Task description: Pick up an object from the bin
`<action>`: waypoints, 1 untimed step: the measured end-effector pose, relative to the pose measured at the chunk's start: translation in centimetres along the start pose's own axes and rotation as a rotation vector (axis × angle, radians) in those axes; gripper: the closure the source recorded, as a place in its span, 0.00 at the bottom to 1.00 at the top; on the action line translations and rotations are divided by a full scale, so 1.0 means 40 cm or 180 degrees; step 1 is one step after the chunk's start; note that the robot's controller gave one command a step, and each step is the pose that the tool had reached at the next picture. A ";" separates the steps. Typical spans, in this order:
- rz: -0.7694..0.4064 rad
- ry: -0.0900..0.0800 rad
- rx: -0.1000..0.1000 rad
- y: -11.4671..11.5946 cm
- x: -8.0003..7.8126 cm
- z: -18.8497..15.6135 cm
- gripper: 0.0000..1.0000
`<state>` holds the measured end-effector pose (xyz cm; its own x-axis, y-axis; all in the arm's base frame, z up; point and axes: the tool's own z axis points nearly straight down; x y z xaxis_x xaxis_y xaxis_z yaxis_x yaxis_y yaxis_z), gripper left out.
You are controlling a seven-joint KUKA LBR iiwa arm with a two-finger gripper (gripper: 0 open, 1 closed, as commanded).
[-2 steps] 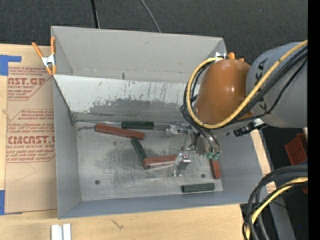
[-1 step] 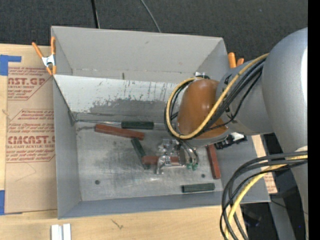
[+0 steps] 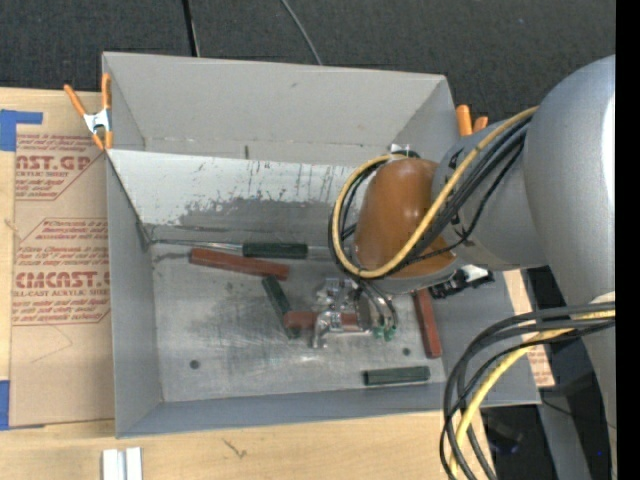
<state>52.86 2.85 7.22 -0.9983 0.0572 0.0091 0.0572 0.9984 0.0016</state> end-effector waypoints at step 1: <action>-0.0058 -0.0042 0.0001 0.025 0.038 -0.409 1.00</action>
Offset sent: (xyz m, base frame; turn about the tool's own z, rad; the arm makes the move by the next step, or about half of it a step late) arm 0.0000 0.0000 0.0000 0.0000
